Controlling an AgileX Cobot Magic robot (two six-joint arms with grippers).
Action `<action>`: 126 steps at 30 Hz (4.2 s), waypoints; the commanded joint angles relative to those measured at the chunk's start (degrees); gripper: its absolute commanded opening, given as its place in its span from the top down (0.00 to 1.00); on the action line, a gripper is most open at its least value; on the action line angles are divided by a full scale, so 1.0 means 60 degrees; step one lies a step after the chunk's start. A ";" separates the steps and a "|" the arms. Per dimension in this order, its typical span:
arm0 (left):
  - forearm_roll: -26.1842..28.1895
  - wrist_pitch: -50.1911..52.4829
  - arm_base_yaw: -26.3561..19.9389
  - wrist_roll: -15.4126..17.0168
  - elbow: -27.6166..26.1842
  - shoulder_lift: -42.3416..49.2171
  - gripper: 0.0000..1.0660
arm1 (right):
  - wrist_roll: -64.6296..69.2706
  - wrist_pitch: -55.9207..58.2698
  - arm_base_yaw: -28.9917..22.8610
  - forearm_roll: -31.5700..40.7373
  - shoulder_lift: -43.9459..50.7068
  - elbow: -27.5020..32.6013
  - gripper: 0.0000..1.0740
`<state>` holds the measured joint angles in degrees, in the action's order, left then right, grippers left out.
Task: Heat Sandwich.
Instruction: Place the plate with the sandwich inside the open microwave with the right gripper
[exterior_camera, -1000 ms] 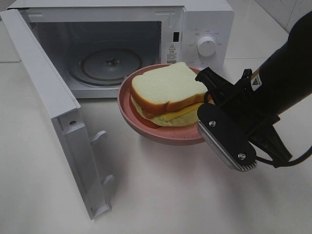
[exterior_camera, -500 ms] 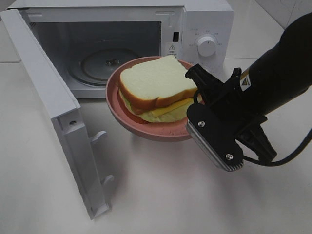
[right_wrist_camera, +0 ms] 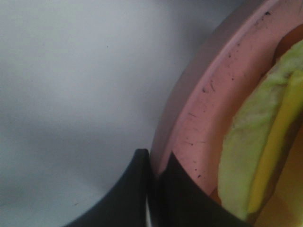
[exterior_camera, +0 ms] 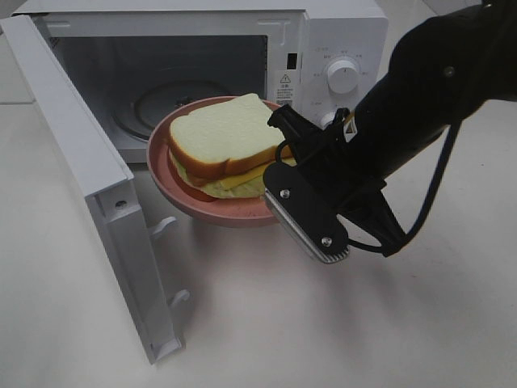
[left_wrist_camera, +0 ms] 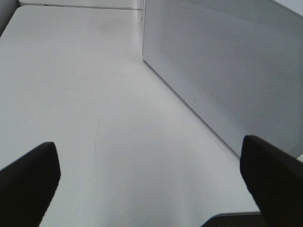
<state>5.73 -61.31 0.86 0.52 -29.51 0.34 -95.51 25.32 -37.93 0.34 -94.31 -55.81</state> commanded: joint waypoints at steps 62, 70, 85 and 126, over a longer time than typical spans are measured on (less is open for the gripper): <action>0.0105 0.0029 -0.0019 0.0038 0.0019 0.0172 0.08 | 0.2798 0.3552 -0.0038 -0.1031 -0.6092 -0.9578 0.99; 0.0105 0.0029 -0.0019 0.0038 0.0019 0.0172 0.08 | 0.3342 0.3915 -0.0038 -0.1175 -0.6856 -1.0762 0.99; 0.0105 0.0029 -0.0019 0.0038 0.0019 0.0172 0.08 | 0.3552 0.3925 -0.0010 -0.1318 -0.7840 -1.2175 0.98; 0.0105 0.0029 -0.0019 0.0038 0.0019 0.0172 0.08 | 0.5424 0.2617 -0.0010 -0.1175 -0.7477 -1.1058 0.25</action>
<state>5.73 -61.31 0.86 0.52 -29.51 0.34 -64.97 42.40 -37.87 -7.16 -140.32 -122.90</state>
